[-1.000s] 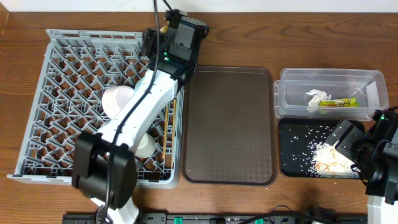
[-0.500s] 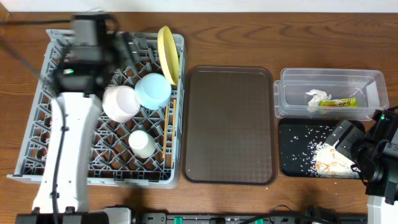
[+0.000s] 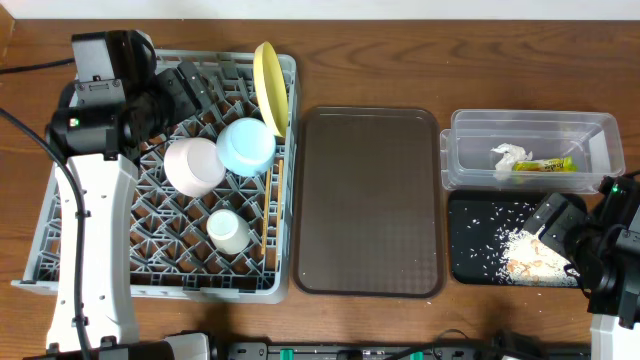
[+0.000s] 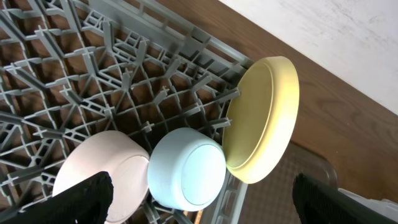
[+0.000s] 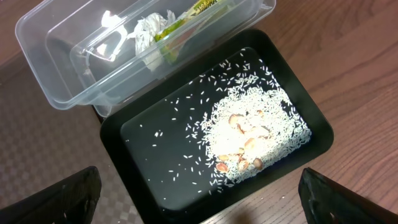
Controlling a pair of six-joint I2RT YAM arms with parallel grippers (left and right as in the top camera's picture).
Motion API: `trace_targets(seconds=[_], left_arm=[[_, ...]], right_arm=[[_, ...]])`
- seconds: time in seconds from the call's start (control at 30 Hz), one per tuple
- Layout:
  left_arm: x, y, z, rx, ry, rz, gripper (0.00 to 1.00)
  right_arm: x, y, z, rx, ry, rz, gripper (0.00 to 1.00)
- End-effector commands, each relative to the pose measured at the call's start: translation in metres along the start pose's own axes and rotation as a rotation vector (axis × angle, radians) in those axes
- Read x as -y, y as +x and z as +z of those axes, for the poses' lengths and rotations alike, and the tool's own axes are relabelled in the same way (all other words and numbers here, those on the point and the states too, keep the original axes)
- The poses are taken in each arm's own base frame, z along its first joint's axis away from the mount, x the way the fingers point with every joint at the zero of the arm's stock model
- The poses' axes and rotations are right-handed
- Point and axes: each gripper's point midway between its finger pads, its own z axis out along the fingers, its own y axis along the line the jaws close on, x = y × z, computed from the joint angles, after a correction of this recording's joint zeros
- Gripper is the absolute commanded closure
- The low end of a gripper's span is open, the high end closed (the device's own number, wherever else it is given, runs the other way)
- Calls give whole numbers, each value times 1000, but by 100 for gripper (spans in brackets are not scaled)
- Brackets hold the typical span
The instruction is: Sort waste into correct bins and load items into the dishwasher
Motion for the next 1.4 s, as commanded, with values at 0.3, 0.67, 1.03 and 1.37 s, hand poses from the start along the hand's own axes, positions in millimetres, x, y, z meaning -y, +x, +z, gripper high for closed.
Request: trace_targets(seconds=[0.3, 0.67, 1.03, 1.37], left_arm=[[4, -1, -7, 9, 19, -4, 6], [4, -1, -7, 9, 19, -4, 5], [4, -1, -7, 9, 19, -5, 5], [4, -1, -7, 9, 19, -5, 5]], right_arm=[[1, -4, -4, 17, 2, 10, 1], [1, -4, -4, 19, 4, 7, 1], [-99, -59, -34, 331, -497, -422, 1], [-124, -45, -88, 878, -573, -572, 1]])
